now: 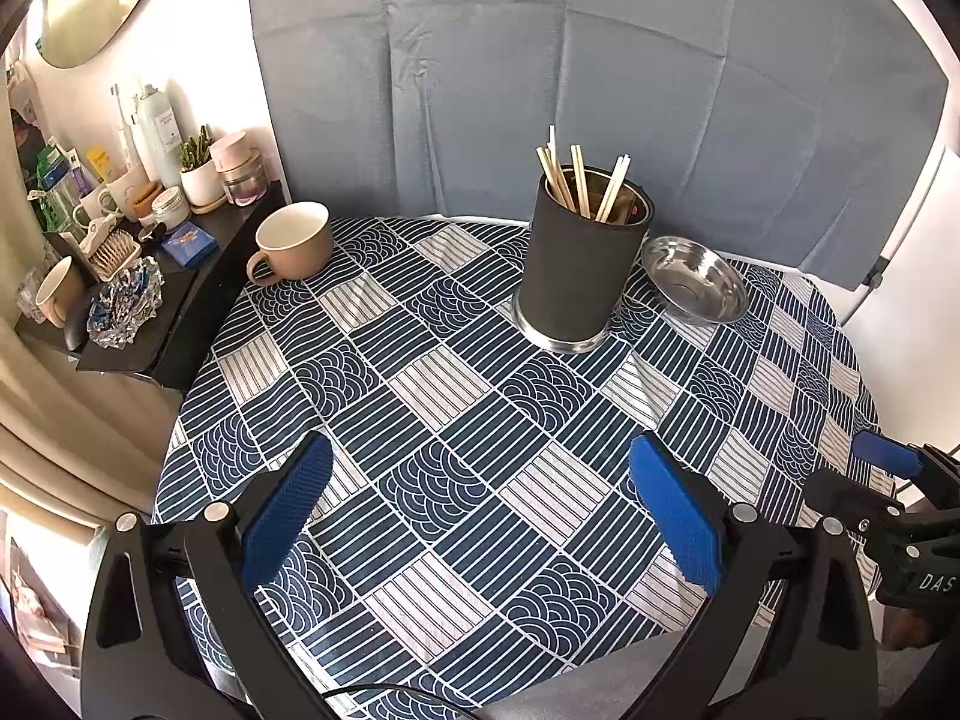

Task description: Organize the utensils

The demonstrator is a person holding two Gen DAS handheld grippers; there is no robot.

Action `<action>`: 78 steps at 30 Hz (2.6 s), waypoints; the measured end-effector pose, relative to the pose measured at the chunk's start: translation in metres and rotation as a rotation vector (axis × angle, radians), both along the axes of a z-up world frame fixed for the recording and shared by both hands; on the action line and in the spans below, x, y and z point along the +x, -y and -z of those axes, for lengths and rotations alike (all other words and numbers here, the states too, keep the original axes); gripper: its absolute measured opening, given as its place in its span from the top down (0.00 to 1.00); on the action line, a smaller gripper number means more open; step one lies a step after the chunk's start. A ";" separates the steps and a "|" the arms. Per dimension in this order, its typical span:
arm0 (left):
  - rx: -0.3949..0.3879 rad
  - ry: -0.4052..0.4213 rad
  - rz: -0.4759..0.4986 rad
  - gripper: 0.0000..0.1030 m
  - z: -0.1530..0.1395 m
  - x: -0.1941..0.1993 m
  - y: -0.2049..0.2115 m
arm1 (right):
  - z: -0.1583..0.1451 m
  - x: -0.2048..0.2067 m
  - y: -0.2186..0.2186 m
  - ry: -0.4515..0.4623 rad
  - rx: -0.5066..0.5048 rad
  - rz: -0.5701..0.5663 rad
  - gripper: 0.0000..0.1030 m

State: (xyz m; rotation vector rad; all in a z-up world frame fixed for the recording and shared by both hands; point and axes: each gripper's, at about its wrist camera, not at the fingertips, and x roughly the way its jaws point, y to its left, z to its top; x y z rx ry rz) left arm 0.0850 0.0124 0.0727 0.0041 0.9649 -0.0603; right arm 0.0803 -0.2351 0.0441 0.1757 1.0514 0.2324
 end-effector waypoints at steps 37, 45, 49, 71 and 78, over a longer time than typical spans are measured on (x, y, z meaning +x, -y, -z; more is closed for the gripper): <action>-0.029 0.018 0.002 0.06 -0.002 -0.001 -0.003 | 0.004 0.002 0.002 -0.021 -0.004 0.006 0.14; -0.037 0.010 0.003 0.06 -0.001 -0.001 -0.003 | 0.004 0.002 0.001 -0.020 -0.003 0.006 0.14; -0.035 0.010 0.010 0.06 -0.001 -0.001 -0.002 | 0.003 0.002 0.001 -0.021 -0.003 0.006 0.14; -0.039 -0.001 0.015 0.06 0.001 -0.001 -0.001 | 0.003 0.002 0.001 -0.023 -0.003 0.007 0.14; -0.041 -0.009 0.017 0.06 0.003 0.000 -0.001 | 0.003 0.002 0.001 -0.022 -0.005 0.005 0.14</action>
